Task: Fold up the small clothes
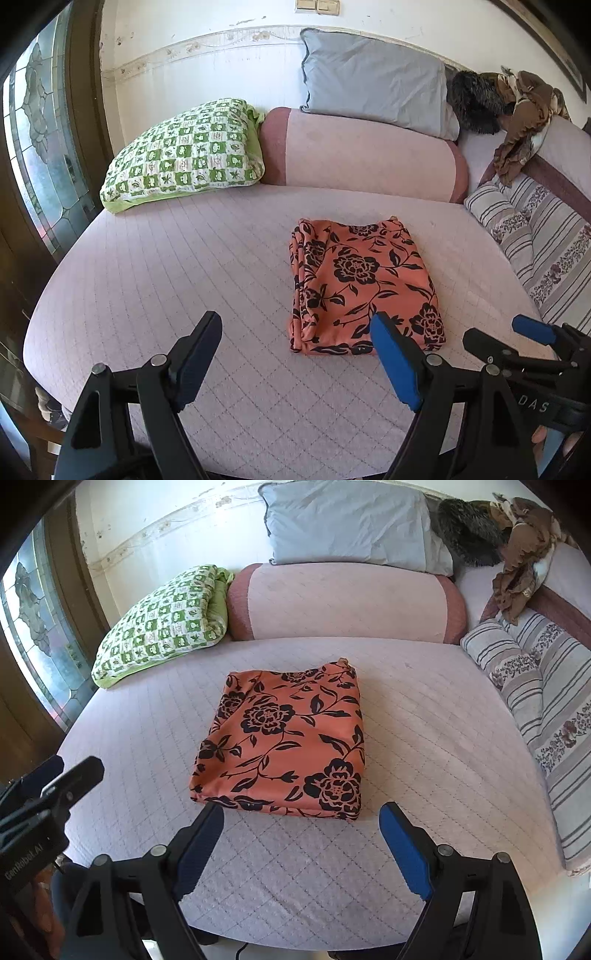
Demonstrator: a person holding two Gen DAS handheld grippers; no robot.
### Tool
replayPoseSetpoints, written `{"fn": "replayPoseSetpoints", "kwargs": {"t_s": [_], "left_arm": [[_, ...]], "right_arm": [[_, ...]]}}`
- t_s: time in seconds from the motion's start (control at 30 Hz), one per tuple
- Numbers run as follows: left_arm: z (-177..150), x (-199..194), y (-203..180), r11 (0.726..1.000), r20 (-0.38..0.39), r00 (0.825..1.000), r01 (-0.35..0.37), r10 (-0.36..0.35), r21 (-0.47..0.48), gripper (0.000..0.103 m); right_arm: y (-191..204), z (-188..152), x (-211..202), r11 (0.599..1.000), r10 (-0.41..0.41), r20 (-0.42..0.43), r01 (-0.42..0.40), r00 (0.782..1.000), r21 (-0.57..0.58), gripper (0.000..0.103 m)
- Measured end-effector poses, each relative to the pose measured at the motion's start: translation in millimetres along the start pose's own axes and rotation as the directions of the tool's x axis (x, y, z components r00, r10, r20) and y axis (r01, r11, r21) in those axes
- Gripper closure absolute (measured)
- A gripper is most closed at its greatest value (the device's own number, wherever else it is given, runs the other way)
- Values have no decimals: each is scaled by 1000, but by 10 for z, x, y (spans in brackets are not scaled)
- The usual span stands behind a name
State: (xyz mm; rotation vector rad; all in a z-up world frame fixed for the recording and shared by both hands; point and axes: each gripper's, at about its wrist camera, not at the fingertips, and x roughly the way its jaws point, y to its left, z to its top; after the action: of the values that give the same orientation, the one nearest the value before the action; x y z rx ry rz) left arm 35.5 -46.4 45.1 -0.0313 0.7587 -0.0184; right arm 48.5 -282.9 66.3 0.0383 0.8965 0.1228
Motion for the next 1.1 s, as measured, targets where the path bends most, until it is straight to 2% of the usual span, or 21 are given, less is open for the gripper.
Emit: {"fn": "replayPoseSetpoints", "kwargs": {"t_s": [0.93, 1.1], "left_arm": [[80, 83, 1, 1000, -12, 1000, 12, -12, 0, 20], [83, 142, 20, 1000, -33, 999, 4, -4, -16, 20]], "right_arm": [[53, 105, 50, 1000, -6, 5, 6, 1000, -9, 15], [62, 106, 45, 1000, -7, 5, 7, 1000, -8, 15]]}}
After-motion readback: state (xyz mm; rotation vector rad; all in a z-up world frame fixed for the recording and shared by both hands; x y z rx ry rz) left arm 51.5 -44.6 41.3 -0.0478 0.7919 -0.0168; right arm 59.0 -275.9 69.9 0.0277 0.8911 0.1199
